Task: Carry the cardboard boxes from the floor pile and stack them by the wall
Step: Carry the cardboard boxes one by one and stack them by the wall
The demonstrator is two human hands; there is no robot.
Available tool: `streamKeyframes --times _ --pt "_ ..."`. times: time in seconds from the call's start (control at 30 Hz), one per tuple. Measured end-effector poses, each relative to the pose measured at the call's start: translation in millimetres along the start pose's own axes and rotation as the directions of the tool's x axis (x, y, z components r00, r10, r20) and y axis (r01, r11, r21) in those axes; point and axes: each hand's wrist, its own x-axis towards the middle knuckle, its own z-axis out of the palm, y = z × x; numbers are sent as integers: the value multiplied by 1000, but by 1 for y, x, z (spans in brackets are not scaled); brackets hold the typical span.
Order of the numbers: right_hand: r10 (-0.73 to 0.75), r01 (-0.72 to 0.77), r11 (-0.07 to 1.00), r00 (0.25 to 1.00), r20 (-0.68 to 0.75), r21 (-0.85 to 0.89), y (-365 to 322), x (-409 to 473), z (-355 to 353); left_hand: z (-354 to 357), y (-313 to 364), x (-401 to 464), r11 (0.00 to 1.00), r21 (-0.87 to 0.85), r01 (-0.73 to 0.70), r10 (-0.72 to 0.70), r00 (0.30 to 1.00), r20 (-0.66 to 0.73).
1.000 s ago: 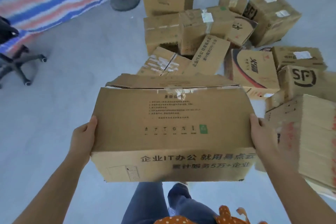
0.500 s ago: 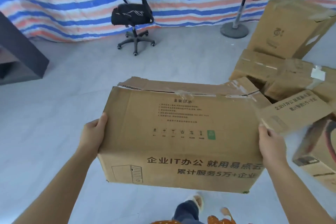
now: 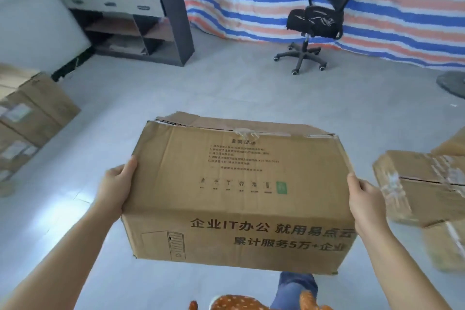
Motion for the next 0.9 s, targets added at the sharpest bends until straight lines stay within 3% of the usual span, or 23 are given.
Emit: streamKeyframes --times 0.17,0.33,0.53,0.9 --pt "-71 83 994 982 177 -64 -48 -44 90 -105 -54 10 994 -37 108 -112 983 -144" --pt "-154 202 973 929 338 -112 -98 -60 172 -166 -90 14 968 -146 205 -238 935 -264" --pt "-225 311 943 858 462 -117 -167 -47 284 -202 -108 56 933 -282 226 -322 872 -368" --pt "-281 451 884 722 632 -122 -343 6 505 -235 -77 228 865 -458 207 -447 732 -514"
